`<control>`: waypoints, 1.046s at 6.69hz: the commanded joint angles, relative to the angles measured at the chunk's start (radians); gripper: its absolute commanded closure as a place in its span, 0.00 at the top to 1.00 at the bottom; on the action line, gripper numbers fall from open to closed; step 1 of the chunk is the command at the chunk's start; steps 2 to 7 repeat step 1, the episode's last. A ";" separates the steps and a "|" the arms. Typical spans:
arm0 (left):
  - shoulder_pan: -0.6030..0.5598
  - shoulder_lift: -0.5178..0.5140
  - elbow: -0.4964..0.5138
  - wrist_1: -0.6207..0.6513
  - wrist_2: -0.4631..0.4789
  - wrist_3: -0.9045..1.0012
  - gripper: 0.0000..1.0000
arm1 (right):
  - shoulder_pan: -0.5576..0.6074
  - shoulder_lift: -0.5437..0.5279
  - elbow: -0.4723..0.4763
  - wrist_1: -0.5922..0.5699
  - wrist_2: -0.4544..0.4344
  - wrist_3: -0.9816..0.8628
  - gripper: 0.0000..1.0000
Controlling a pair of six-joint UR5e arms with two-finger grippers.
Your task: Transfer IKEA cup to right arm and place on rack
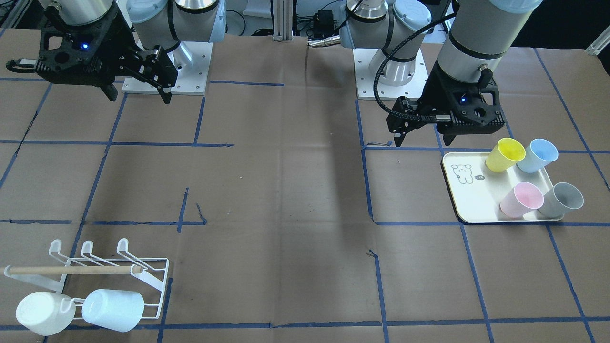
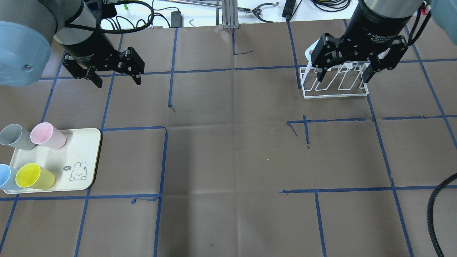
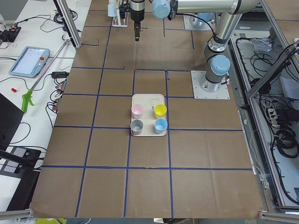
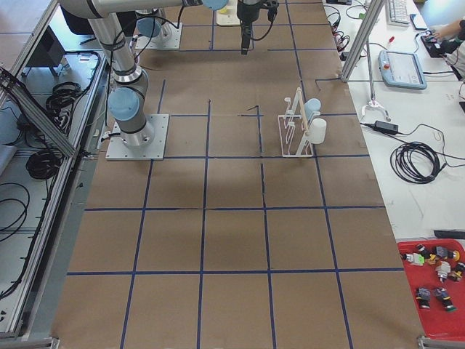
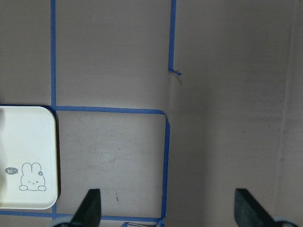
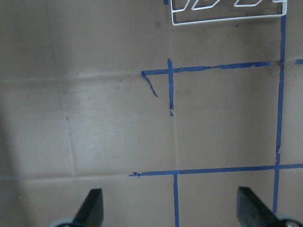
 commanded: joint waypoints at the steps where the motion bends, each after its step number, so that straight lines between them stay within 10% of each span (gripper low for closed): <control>1: 0.000 0.000 0.000 -0.001 0.000 0.000 1.00 | 0.000 0.001 0.000 -0.001 0.000 0.000 1.00; 7: 0.000 0.000 0.000 -0.001 0.000 0.000 1.00 | 0.000 0.001 0.000 -0.001 0.000 0.000 1.00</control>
